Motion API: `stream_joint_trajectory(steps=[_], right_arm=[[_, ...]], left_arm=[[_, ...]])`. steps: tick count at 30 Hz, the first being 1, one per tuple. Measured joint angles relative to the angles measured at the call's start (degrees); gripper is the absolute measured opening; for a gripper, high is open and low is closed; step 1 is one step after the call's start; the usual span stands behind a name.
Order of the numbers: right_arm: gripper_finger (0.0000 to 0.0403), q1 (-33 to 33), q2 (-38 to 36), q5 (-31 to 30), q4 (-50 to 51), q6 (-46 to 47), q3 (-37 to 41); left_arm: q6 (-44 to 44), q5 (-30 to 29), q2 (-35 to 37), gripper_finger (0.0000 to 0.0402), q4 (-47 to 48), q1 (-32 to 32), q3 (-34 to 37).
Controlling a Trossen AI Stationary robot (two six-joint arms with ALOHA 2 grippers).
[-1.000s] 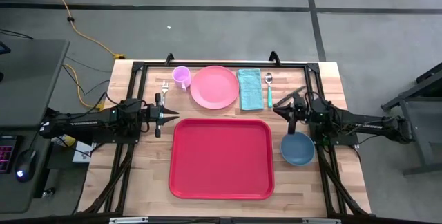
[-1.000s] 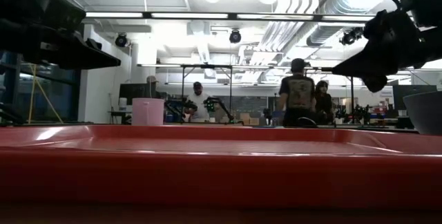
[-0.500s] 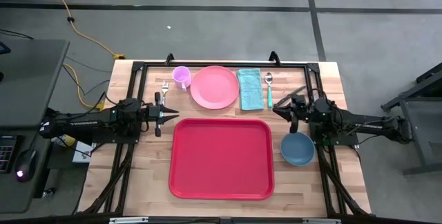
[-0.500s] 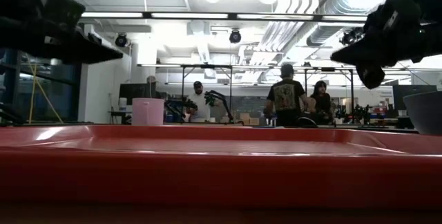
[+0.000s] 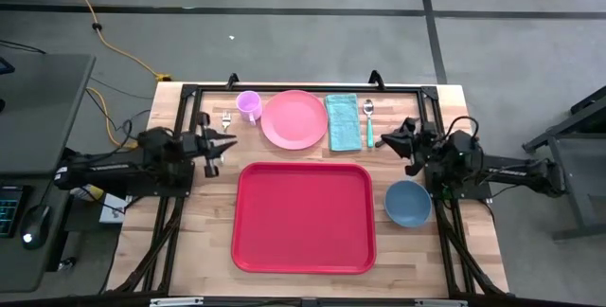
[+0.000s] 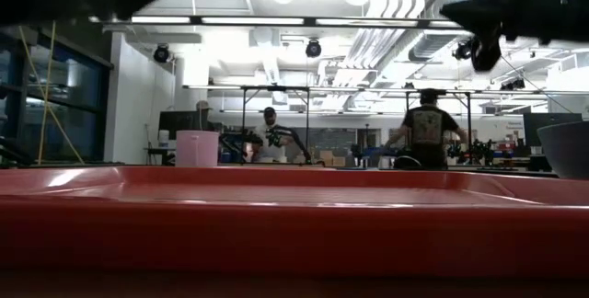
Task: Set up tray
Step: Put the pink mug on the red serving tray
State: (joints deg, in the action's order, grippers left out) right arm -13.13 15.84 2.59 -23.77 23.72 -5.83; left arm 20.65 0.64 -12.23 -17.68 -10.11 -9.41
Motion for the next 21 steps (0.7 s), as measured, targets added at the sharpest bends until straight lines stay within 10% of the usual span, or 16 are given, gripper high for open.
stream_joint_trajectory(steps=[8, 15, 21], right_arm=[[0.0000, -0.01, 4.43, -6.14, 22.31, -14.19, -20.40], [0.0000, 0.00, 11.07, -17.25, 39.06, -21.85, -35.54], [0.0000, -0.02, 15.17, -21.56, 44.39, -22.73, -39.51]], left_arm=[[7.41, -19.44, -1.21, 0.0095, 24.50, 0.02, -16.80], [-13.08, -52.04, -7.34, 0.0094, 52.14, 0.00, -32.05], [-43.19, -51.94, -18.70, 0.0082, 74.95, 0.00, -38.16]])
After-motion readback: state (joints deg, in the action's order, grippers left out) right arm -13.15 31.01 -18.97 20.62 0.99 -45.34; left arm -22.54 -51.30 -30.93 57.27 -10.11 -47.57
